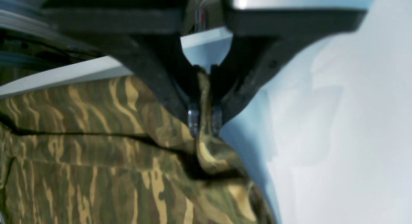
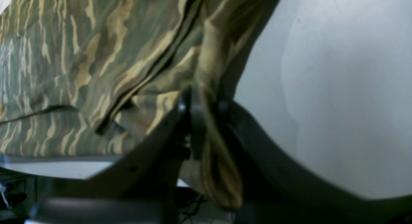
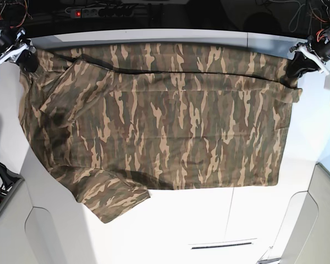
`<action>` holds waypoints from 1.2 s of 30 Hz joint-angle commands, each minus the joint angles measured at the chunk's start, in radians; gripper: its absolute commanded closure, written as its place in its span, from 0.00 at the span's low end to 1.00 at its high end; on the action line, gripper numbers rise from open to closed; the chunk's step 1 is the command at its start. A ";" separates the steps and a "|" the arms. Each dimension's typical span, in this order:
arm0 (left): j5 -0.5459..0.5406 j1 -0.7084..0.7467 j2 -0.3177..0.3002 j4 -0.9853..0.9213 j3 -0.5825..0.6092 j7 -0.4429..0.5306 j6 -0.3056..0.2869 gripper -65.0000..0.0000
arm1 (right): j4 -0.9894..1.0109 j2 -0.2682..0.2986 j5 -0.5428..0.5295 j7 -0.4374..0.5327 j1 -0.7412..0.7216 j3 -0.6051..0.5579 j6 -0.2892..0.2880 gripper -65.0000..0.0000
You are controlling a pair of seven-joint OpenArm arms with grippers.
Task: Fold the T-shirt properly
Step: 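Release the hem and raise both grippers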
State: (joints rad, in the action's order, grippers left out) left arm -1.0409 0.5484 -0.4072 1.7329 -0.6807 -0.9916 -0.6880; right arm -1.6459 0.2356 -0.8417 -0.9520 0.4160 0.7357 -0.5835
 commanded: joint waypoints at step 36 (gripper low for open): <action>0.000 -0.131 -0.024 0.014 -0.254 0.131 -0.010 0.52 | 0.034 0.155 0.113 0.150 -0.397 0.146 0.011 0.55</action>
State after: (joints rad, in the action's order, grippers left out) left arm -1.0241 0.4156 -0.4084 1.7325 -0.9268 -0.8837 -0.6888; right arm -1.5963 0.3683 -0.7113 -0.8314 0.0307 0.8768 -0.5682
